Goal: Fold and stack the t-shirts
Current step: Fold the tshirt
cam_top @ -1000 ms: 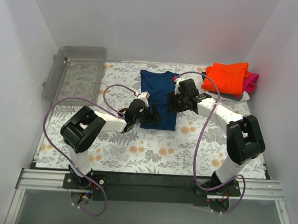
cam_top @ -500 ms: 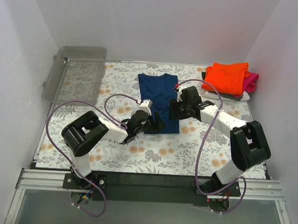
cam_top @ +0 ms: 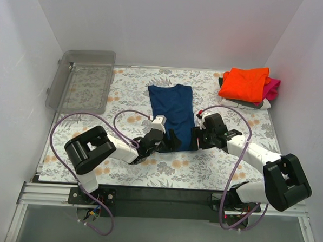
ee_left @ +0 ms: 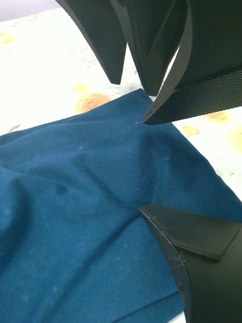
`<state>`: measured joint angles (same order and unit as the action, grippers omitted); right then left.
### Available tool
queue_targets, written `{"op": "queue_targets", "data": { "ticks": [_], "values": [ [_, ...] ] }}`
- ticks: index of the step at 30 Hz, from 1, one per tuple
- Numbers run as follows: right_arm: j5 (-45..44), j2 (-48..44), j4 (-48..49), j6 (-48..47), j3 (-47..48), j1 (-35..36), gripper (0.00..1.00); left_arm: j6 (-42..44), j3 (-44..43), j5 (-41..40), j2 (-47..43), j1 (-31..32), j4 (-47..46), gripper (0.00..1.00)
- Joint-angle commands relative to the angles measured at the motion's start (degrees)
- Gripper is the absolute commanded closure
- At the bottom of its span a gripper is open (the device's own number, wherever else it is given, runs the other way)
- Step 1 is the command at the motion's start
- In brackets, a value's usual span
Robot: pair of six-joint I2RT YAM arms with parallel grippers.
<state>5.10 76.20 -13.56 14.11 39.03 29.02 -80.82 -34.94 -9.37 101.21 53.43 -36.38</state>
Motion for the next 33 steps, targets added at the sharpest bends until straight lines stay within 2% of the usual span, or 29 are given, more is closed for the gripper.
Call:
{"op": "queue_targets", "data": {
  "ticks": [1, 9, 12, 16, 17, 18, 19, 23, 30, 33],
  "values": [
    [1.1, -3.2, 1.0, 2.1, -2.8, 0.3, 0.44, -3.3, 5.9, -0.1, 2.2, 3.2, 24.1, 0.39],
    [6.5, -7.3, 4.5, 5.0, -6.8, 1.4, 0.42, -7.9, 9.4, -4.6, -2.6, 5.8, 28.8, 0.39],
    [6.4, -7.2, 5.1, 5.8, -7.1, 2.1, 0.42, -6.2, 9.1, -6.4, -7.6, 6.6, 29.3, 0.38],
    [6.4, -7.6, 5.7, 6.4, -7.6, 2.4, 0.42, -3.2, 4.3, -8.1, -14.7, 7.0, 32.1, 0.32],
    [6.3, -7.8, 5.7, 6.5, -7.7, 2.4, 0.42, -2.7, 3.6, -8.2, -15.9, 7.0, 32.3, 0.28],
    [6.2, -7.9, 5.7, 6.8, -8.2, 2.5, 0.42, -2.3, 3.1, -8.1, -16.7, 7.1, 32.5, 0.15],
    [6.4, -8.5, 5.9, 7.0, -8.3, 2.5, 0.41, -1.9, 2.3, -7.9, -18.6, 7.2, 32.8, 0.11],
    [7.4, -10.4, 7.1, 8.8, -10.0, 3.2, 0.41, -3.1, 2.6, -7.3, -23.4, 7.7, 34.1, 0.09],
    [7.1, -14.4, 8.0, 12.8, -12.7, 5.0, 0.4, -10.5, 6.7, -15.1, -33.8, 8.0, 47.0, 0.09],
    [6.8, -15.2, 8.2, 13.7, -13.2, 5.3, 0.39, -11.7, 8.1, -16.5, -37.3, 8.0, 49.6, 0.08]
  ]
}}
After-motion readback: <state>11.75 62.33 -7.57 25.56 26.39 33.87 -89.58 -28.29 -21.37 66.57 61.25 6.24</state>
